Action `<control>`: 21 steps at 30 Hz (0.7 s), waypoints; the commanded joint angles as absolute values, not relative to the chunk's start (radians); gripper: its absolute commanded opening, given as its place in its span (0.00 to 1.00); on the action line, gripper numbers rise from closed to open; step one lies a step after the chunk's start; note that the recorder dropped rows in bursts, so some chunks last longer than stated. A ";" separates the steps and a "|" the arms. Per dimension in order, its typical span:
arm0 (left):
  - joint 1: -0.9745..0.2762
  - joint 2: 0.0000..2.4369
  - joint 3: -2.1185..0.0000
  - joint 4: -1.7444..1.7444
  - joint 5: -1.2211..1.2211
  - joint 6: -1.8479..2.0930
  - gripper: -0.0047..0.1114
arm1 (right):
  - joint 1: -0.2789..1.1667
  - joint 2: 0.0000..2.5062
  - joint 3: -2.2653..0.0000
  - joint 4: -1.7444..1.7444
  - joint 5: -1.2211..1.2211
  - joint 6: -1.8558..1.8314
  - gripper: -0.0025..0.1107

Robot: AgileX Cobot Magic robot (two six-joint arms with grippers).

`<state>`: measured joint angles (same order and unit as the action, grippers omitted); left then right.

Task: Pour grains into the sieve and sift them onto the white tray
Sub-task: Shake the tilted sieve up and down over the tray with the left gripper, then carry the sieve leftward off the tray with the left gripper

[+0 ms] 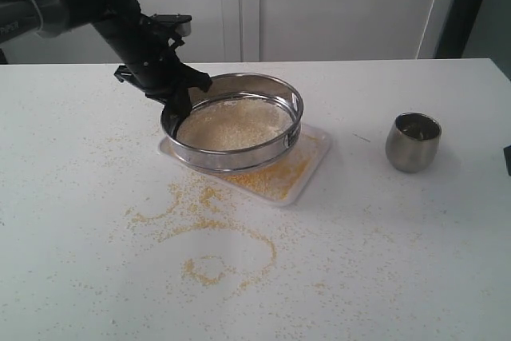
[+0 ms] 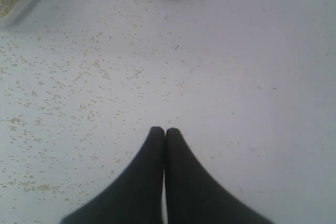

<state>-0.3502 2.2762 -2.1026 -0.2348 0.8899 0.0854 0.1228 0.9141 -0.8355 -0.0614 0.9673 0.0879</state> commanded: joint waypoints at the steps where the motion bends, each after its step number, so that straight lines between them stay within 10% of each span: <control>1: -0.351 2.254 -2.107 -0.263 0.928 0.082 0.04 | 0.121 0.910 -0.835 -0.062 0.962 0.083 0.02; 21: -0.351 2.034 -1.824 -0.226 0.804 0.112 0.04 | 0.121 0.910 -0.835 -0.062 0.962 0.083 0.02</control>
<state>-0.3502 2.0881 -1.8728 -0.1889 0.8434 0.1112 0.1228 0.9141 -0.8355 -0.0614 0.9673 0.0879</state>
